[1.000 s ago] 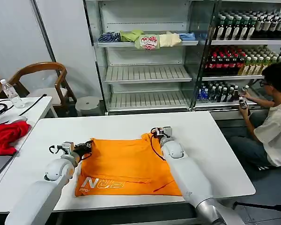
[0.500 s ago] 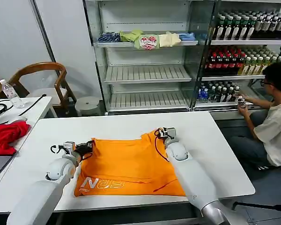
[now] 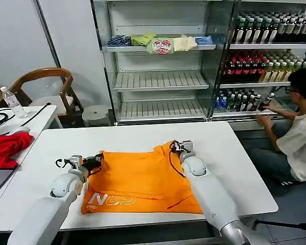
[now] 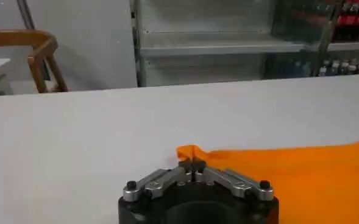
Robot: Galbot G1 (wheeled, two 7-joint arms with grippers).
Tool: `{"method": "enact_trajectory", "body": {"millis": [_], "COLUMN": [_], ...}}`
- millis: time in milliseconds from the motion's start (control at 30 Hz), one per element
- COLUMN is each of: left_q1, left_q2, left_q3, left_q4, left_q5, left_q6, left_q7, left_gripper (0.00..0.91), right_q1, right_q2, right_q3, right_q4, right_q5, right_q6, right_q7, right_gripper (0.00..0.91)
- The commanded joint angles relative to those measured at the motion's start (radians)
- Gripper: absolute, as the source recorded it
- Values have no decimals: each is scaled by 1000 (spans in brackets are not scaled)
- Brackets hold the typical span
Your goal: Fold and organize the clothes.
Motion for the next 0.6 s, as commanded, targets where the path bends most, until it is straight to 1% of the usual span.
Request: {"method": "enact_trajectory", "body": {"millis": [33, 100, 133, 200, 300, 333, 400, 600], "left_q1": [26, 50, 64, 97, 143, 167, 208, 343], "left_q2": [10, 22, 27, 45, 63, 70, 78, 82], "left_q3": [-14, -23, -29, -49, -72, -81, -101, -157], "left_q4": [-37, -69, -89, -139, -203, -223, -276, -379], "left_q5": [-4, -4, -4, -10, -16, -17, -17, -16], "left_q6": [-13, -17, -17, -16, -16, -16, -15, -15], "left_q7": [1, -3, -8, -19, -32, -34, -45, -71], "left_gripper": [0, 0, 0, 0, 0, 0, 0, 0], "right_q1": [-66, -105, -116, -168, -203, -239, -276, -421], "right_q2": [-46, -73, -90, -129, -157, -184, -211, -265], "right_q3": [1, 3, 5, 18, 28, 35, 40, 62], "right_q4": [186, 291, 316, 422, 484, 541, 594, 727], "right_q5": [26, 45, 54, 84, 95, 101, 101, 100], "right_q6": [29, 20, 18, -2, -8, -19, -21, -26], "right_q7": [-4, 4, 7, 18, 24, 27, 26, 26], "right_gripper": [0, 0, 0, 0, 0, 0, 0, 0]}}
